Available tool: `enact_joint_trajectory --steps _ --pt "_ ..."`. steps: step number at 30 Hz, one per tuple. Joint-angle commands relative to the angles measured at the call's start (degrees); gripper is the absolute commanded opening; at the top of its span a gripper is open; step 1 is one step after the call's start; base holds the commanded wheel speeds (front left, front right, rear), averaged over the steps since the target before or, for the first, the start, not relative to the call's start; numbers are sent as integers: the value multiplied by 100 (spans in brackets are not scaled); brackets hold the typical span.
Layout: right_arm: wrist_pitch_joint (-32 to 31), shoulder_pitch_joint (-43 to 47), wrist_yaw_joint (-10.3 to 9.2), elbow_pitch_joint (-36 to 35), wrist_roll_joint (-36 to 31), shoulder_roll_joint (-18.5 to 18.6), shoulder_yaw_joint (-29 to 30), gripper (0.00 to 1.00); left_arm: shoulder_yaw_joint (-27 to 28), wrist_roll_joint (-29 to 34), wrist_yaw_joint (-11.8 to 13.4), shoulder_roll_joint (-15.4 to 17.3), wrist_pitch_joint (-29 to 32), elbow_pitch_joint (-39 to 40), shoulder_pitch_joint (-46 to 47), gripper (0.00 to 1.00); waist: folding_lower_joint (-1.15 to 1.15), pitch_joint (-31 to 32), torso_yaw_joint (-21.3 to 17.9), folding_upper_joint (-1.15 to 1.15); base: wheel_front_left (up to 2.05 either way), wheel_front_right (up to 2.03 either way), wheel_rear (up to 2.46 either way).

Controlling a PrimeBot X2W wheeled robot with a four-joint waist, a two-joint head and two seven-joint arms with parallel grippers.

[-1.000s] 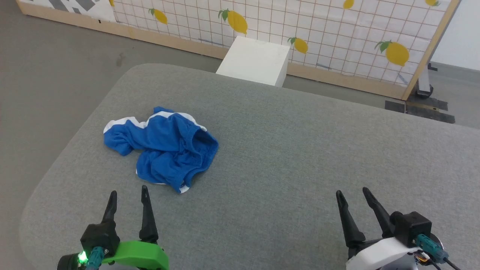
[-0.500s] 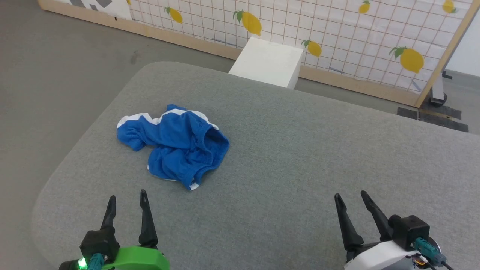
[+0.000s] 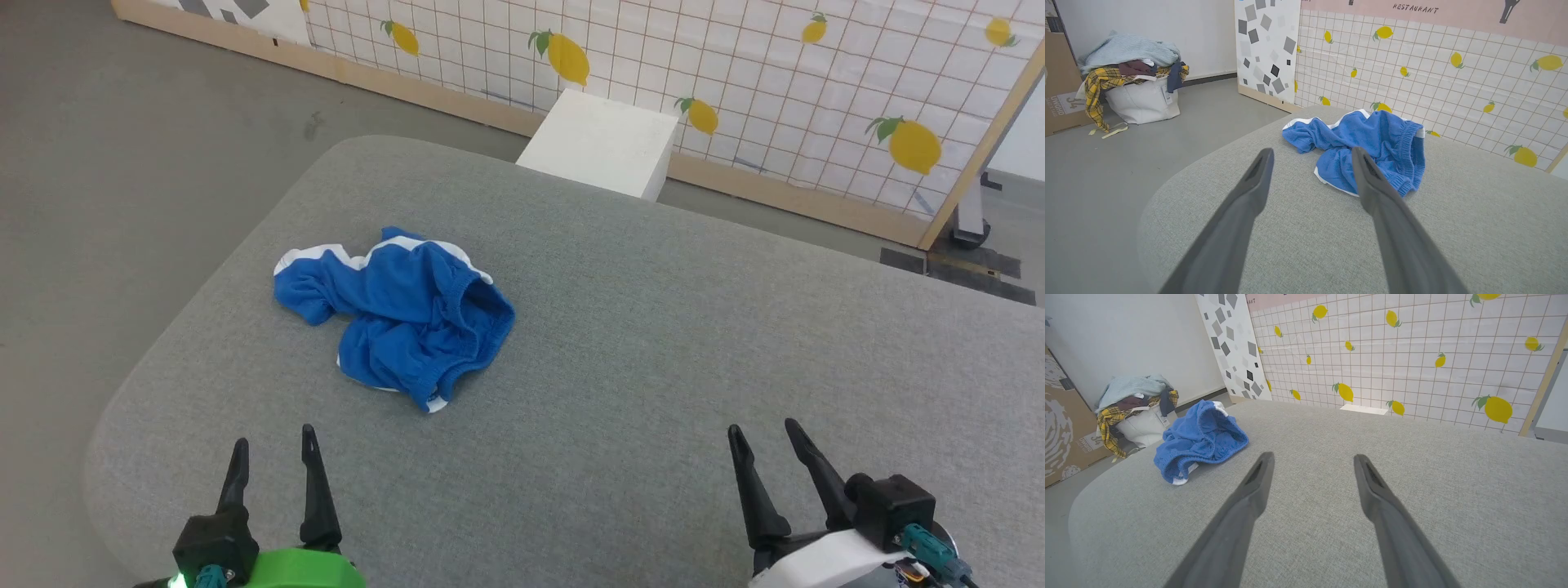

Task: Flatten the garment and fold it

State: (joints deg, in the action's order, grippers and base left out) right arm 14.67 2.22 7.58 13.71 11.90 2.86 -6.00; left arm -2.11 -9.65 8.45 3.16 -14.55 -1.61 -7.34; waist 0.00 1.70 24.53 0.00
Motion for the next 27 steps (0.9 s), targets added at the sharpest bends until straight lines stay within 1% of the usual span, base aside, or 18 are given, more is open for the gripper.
enact_joint_trajectory --steps 1,6,9,11,14,16,19,22,24,27 --pt "33 49 -9 11 49 1 -14 100 13 15 4 -28 -45 -24 -77 100 0 4 -7 0 0 0 0" --pt "33 54 -9 25 84 1 -31 100 13 84 -47 -28 -45 -85 -72 100 0 11 -56 0 0 0 0" --pt "28 23 -9 13 89 1 -19 100 -48 67 -247 41 -44 -302 104 100 0 -40 -118 0 0 0 0" --pt "2 -22 -9 -8 89 1 13 100 -91 30 -382 132 113 -561 397 100 0 -122 -191 0 0 0 0" --pt "-52 -109 -9 -77 34 1 156 100 -119 -106 -577 248 648 -926 1033 100 0 -299 -333 0 0 0 0" --pt "-127 -169 -9 -168 -105 1 304 100 -99 -282 -730 335 1197 -1314 1617 100 0 -466 -469 0 0 0 0" --pt "-267 -237 -9 -341 -314 1 489 100 -6 -545 -835 410 1901 -1867 2377 100 0 -730 -696 0 0 0 0" --pt "-415 -300 -9 -555 -472 1 693 100 120 -809 -805 455 2679 -2480 3062 100 0 -1010 -943 0 0 0 0" --pt "-493 -336 -9 -673 -526 1 759 100 206 -903 -680 513 3151 -2850 3369 100 0 -1167 -1124 0 0 0 0" --pt "-551 -360 -9 -800 -505 1 846 100 256 -956 -497 539 3590 -3221 3627 100 0 -1355 -1329 0 0 0 0"
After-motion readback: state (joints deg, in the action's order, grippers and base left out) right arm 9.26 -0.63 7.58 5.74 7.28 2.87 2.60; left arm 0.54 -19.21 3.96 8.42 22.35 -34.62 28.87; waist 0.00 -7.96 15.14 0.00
